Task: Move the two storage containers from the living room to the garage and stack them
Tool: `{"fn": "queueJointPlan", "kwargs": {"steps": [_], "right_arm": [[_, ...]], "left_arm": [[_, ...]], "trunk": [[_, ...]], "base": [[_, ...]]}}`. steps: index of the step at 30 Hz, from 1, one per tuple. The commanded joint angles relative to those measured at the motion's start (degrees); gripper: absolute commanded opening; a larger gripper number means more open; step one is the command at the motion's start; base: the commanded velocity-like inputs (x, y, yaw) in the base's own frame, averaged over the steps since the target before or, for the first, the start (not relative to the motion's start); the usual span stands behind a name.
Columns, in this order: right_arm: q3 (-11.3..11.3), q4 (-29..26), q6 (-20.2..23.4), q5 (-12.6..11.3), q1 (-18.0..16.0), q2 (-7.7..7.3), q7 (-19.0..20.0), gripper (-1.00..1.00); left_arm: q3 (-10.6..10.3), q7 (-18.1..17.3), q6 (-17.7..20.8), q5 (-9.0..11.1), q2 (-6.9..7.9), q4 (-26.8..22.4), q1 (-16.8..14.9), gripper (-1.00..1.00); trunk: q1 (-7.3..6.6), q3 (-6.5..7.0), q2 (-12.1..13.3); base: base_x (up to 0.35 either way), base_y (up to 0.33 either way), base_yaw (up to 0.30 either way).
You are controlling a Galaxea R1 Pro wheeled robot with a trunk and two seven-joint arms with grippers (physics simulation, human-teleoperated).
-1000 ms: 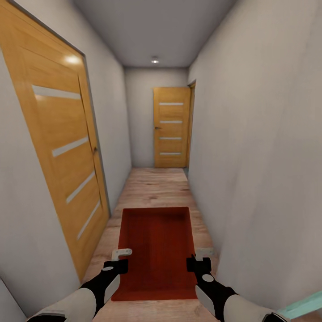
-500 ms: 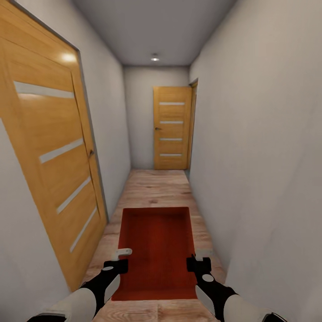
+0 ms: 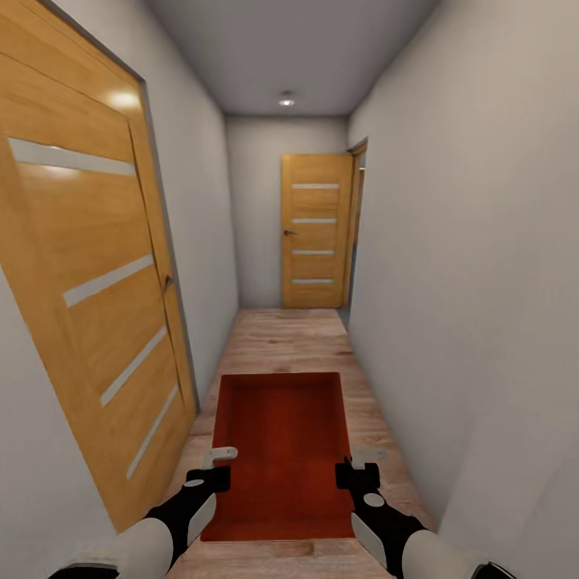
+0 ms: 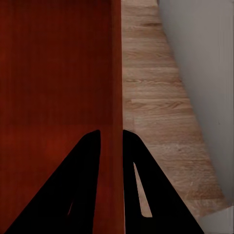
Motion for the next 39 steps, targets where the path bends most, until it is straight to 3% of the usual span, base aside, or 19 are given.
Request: {"fn": "queueJointPlan", "kwargs": {"steps": [1, 39], "right_arm": [[-0.3, -0.2, -2.1, 0.8, -0.1, -0.02, 0.0, -1.0], [-0.2, -0.2, -2.1, 0.9, -0.1, -0.02, 0.0, -1.0]], "left_arm": [[0.8, 0.5, 0.0, 0.6, 1.02, 0.2, 0.0, -1.0], [0.8, 0.5, 0.0, 0.6, 1.09, 0.3, -0.1, -1.0]], "trunk": [[0.05, -0.1, -0.1], [0.05, -0.1, -0.1]], "base": [[0.311, 0.14, 0.0], [0.324, 0.007, 0.0]]}}
